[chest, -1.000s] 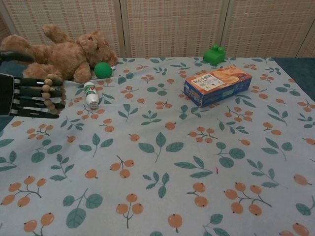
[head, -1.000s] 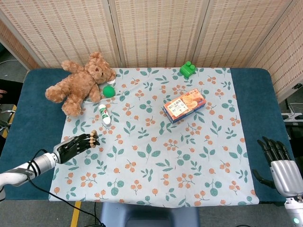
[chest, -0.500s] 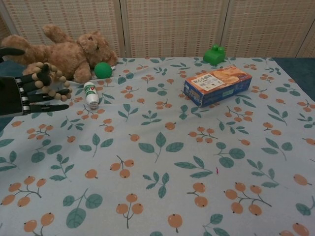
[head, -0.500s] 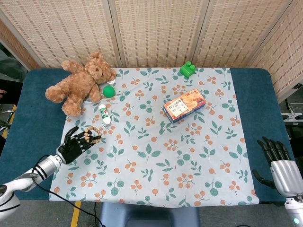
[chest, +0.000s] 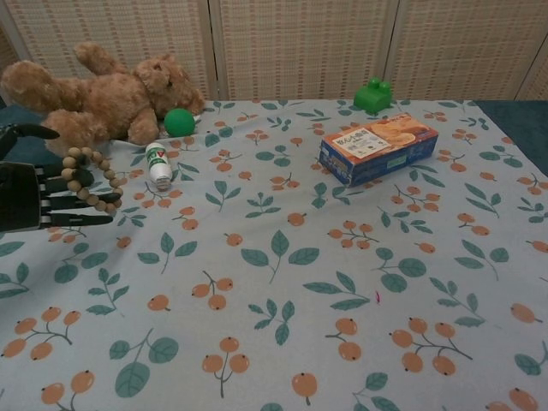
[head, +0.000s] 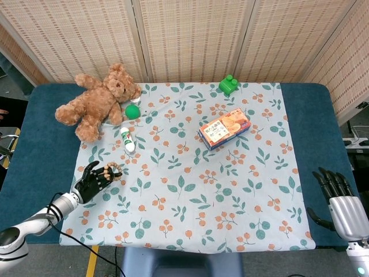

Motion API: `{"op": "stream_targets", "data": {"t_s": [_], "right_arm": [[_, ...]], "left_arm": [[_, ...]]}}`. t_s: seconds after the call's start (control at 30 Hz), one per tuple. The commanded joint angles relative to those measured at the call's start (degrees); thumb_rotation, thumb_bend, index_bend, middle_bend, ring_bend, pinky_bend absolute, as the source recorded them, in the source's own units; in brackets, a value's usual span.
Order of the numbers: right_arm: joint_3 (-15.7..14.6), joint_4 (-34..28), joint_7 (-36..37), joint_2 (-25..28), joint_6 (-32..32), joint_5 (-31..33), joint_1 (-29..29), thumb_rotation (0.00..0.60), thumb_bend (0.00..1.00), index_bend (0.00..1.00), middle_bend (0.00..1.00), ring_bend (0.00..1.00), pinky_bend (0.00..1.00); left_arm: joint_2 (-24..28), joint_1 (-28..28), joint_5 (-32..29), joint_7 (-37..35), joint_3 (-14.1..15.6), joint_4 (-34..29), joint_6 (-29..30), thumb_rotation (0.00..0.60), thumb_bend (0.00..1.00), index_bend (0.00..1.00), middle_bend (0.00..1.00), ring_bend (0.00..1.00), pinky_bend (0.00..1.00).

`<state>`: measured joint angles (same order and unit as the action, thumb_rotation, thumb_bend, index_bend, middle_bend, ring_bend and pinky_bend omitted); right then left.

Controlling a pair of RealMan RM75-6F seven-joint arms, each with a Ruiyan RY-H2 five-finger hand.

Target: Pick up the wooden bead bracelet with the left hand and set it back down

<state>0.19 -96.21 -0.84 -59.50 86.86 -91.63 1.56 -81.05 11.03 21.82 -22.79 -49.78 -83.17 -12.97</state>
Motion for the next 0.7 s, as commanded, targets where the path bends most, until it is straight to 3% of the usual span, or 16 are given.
{"op": "stream_targets", "data": {"t_s": [0.03,0.37,0.57,0.7], "right_arm": [[0.1,0.0,0.0,0.0,0.0,0.1,0.0,0.539,0.24,0.0,0.0,0.0,0.0],[0.1,0.0,-0.2,0.0,-0.1,0.3,0.0,0.54,0.24,0.0,0.0,0.0,0.0],[0.0,0.0,0.0,0.0,0.0,0.1,0.0,0.54,0.24,0.0,0.0,0.0,0.0],[0.1,0.1,0.0,0.0,0.0,0.2,0.0,0.54,0.24,0.0,0.0,0.0,0.0]], "left_arm": [[0.4,0.4,0.9,-1.2,0.7,-0.6,0.4,0.122,0.49,0.56,0.62,0.21,0.0],[0.3,0.4,4.6,-0.6,1.0,-1.4,0.5,0.12,0.53,0.55,0.62,0.21,0.0],[-0.3,0.2,5.5,-1.2,0.6,-1.2,-0.2,0.176,0.54,0.53,0.61,0.21,0.0],[-0.7,-0.1,6.1,-0.8,-0.2,-0.6,-2.1,0.143,0.61,0.52,0.59,0.21,0.0]]}}
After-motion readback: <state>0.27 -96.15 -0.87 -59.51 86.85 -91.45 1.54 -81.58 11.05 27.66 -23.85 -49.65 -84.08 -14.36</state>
